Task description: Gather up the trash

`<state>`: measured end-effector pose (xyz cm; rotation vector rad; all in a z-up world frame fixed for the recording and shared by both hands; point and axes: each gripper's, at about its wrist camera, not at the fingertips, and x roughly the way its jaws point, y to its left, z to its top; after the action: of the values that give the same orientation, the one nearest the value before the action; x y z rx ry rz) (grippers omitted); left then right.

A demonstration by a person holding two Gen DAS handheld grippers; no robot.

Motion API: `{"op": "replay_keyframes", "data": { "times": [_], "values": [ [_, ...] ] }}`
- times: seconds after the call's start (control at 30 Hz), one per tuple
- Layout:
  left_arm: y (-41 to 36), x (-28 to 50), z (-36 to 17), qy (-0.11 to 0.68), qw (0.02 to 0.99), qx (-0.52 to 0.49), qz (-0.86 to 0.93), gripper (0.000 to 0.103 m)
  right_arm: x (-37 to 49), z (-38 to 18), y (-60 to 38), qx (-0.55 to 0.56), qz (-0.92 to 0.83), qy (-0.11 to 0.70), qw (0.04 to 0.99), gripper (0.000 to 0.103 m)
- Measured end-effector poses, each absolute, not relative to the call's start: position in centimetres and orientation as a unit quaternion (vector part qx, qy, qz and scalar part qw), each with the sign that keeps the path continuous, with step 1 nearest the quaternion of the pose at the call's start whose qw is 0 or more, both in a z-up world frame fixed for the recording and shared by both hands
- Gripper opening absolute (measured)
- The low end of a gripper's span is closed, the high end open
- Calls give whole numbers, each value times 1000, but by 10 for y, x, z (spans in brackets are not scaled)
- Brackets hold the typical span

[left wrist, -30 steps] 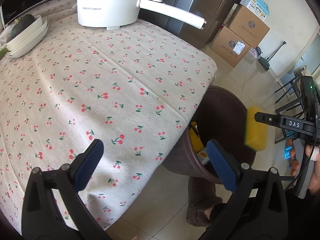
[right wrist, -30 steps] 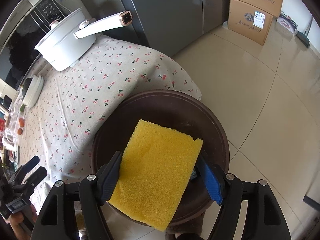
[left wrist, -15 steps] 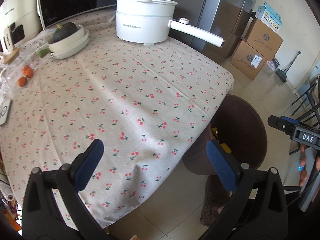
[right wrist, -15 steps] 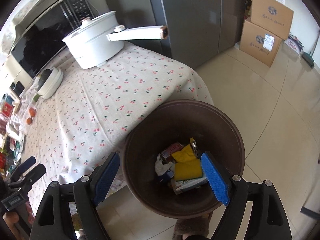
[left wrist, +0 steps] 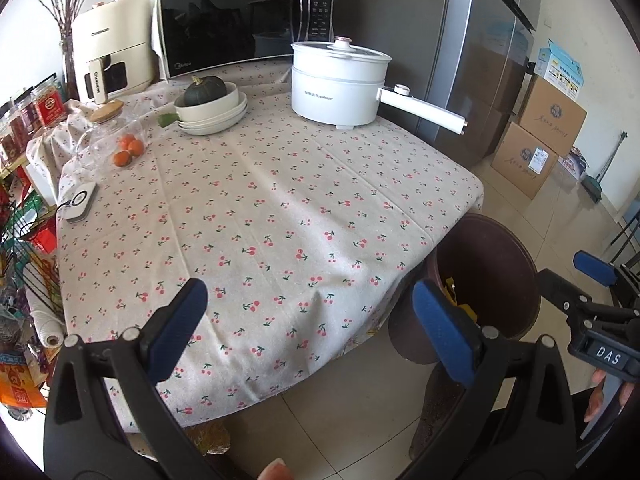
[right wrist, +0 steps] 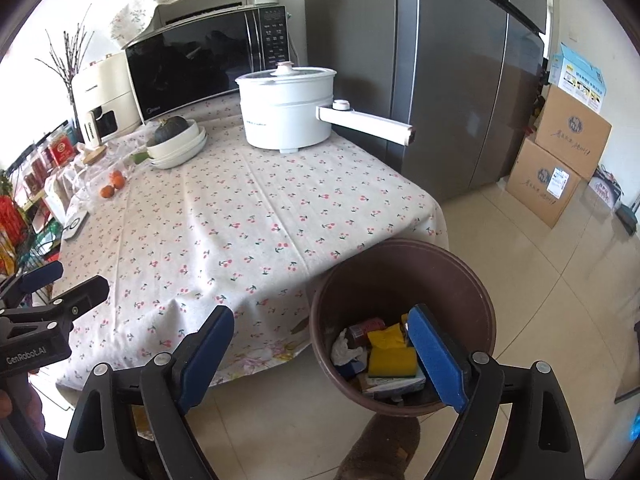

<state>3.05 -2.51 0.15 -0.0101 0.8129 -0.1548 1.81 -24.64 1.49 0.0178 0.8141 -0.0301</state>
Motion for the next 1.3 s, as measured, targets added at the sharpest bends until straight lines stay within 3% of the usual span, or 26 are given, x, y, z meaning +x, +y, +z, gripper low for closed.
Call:
{"op": "replay_keyframes", "data": {
  "times": [0.4, 1.3],
  "values": [
    [-22, 10, 9, 347, 937, 6, -46, 102, 9, 22, -239, 11, -6, 376, 926, 93],
    [-35, 3, 6, 357, 932, 10, -66, 102, 8, 18, -237, 9, -4, 383, 924, 94]
  ]
}}
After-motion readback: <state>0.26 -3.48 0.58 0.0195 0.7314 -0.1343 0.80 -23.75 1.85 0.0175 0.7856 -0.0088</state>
